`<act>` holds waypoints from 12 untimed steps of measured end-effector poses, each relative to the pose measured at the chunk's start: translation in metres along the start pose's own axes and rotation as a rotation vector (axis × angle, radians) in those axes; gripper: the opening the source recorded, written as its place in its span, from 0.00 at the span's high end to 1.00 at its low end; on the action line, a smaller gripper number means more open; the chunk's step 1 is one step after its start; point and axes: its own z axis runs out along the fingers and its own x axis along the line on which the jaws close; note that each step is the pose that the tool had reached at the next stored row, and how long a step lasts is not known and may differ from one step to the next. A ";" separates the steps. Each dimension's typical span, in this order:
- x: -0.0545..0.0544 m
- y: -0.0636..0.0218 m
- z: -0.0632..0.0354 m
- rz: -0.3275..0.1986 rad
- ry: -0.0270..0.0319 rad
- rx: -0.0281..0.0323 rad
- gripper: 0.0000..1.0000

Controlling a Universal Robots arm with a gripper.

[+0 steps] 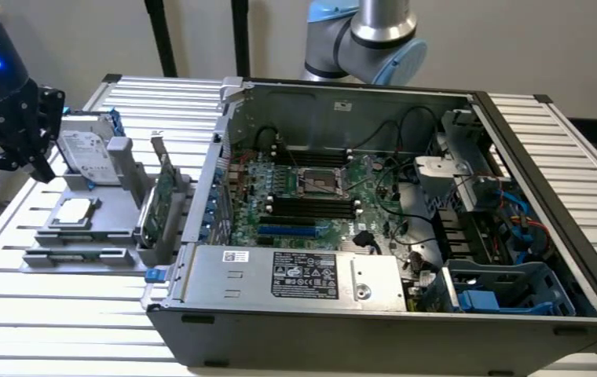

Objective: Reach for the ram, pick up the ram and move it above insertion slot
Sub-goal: 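Pick up the ram and move it above insertion slot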

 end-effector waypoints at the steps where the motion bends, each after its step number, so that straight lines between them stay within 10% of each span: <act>1: 0.000 0.0000 0.0003 -0.019 0.0008 -0.0001 0.89; 12: 0.000 -0.0002 0.0044 -0.218 0.0084 -0.0002 0.89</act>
